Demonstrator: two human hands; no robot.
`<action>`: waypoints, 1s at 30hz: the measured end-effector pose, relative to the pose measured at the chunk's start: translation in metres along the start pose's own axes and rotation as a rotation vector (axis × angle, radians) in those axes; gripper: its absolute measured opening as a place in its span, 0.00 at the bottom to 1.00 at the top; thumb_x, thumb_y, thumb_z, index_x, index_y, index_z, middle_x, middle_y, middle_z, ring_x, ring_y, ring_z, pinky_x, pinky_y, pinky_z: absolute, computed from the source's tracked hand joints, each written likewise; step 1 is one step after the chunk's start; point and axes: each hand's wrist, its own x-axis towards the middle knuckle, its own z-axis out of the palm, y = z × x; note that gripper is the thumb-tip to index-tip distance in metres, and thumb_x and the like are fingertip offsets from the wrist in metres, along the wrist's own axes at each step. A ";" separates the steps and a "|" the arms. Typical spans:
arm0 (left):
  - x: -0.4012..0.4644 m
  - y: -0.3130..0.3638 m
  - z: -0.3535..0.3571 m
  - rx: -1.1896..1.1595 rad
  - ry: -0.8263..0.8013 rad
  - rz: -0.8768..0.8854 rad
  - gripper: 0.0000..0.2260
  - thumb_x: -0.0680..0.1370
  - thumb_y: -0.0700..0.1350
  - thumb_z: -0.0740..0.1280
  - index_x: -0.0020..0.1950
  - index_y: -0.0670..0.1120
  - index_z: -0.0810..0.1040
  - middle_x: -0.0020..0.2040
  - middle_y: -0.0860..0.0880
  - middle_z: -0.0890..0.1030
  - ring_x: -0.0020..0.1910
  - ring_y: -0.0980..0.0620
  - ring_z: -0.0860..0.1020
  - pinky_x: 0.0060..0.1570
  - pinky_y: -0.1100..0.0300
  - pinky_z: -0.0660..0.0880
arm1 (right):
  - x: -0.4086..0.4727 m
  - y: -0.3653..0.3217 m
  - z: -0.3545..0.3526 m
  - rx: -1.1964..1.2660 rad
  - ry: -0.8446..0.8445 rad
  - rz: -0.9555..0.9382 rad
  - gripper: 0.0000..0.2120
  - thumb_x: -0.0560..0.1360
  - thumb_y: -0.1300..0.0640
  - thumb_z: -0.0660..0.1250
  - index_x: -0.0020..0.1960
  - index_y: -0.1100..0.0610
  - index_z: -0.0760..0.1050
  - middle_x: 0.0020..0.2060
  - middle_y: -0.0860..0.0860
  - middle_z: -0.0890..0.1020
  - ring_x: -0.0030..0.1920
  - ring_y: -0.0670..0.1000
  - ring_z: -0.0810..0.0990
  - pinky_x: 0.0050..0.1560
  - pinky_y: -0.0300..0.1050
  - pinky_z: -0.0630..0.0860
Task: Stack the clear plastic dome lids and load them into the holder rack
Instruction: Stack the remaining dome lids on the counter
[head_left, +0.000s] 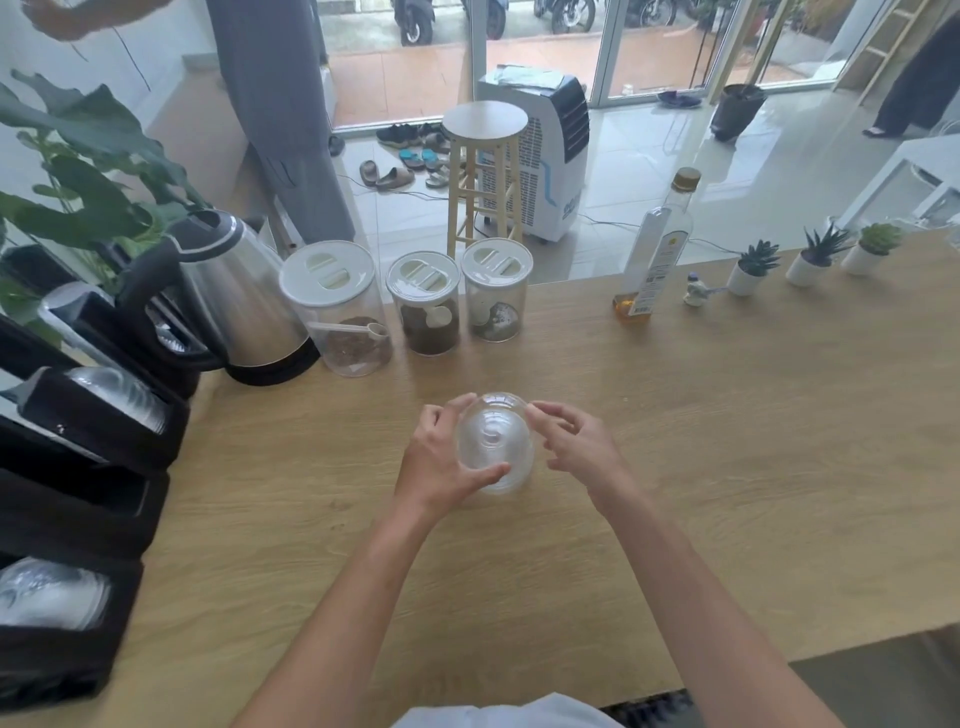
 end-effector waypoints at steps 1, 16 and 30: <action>-0.001 -0.004 0.005 0.008 -0.033 -0.025 0.44 0.63 0.55 0.84 0.75 0.54 0.70 0.60 0.49 0.73 0.61 0.51 0.76 0.57 0.63 0.69 | 0.001 0.005 0.003 -0.062 -0.018 0.028 0.19 0.75 0.38 0.73 0.63 0.45 0.82 0.52 0.45 0.85 0.54 0.45 0.83 0.59 0.51 0.82; 0.004 -0.012 0.010 -0.535 -0.254 -0.337 0.22 0.77 0.62 0.70 0.69 0.75 0.70 0.58 0.62 0.79 0.60 0.59 0.80 0.66 0.48 0.77 | 0.023 -0.019 0.018 -0.415 -0.092 0.111 0.22 0.73 0.45 0.75 0.62 0.54 0.79 0.53 0.51 0.84 0.56 0.52 0.84 0.54 0.55 0.86; -0.001 -0.020 0.022 -0.544 -0.246 -0.300 0.23 0.76 0.68 0.66 0.69 0.79 0.65 0.68 0.51 0.79 0.65 0.55 0.78 0.69 0.54 0.73 | 0.059 -0.032 0.051 -0.931 -0.128 0.232 0.11 0.75 0.55 0.75 0.51 0.63 0.82 0.46 0.60 0.87 0.35 0.58 0.85 0.38 0.49 0.86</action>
